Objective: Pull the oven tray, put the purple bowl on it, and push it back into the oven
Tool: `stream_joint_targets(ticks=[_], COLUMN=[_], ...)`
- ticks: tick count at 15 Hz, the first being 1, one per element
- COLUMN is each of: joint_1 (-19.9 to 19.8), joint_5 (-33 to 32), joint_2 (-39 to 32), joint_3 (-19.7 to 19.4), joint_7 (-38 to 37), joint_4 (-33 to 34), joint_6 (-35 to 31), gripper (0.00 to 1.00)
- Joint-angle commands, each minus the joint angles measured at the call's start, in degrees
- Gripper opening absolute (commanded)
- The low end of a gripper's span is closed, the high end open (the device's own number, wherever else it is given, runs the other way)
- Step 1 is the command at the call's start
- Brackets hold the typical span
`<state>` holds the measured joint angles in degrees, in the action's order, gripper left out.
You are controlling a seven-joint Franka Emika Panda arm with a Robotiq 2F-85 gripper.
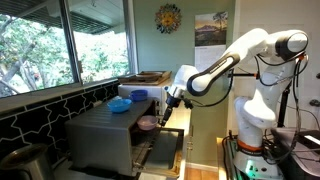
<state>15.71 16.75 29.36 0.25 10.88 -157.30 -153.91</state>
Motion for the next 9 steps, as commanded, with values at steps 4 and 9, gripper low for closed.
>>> stream_joint_targets(ticks=[4, 9], joint_1=[0.6, 0.4], joint_5=[-1.0, -0.8], joint_2=[1.9, 4.7], joint_3=[-1.4, -2.0], joint_7=[1.3, 2.8], joint_4=[0.2, 0.4], joint_6=[4.2, 11.5], gripper=[1.00, 1.00])
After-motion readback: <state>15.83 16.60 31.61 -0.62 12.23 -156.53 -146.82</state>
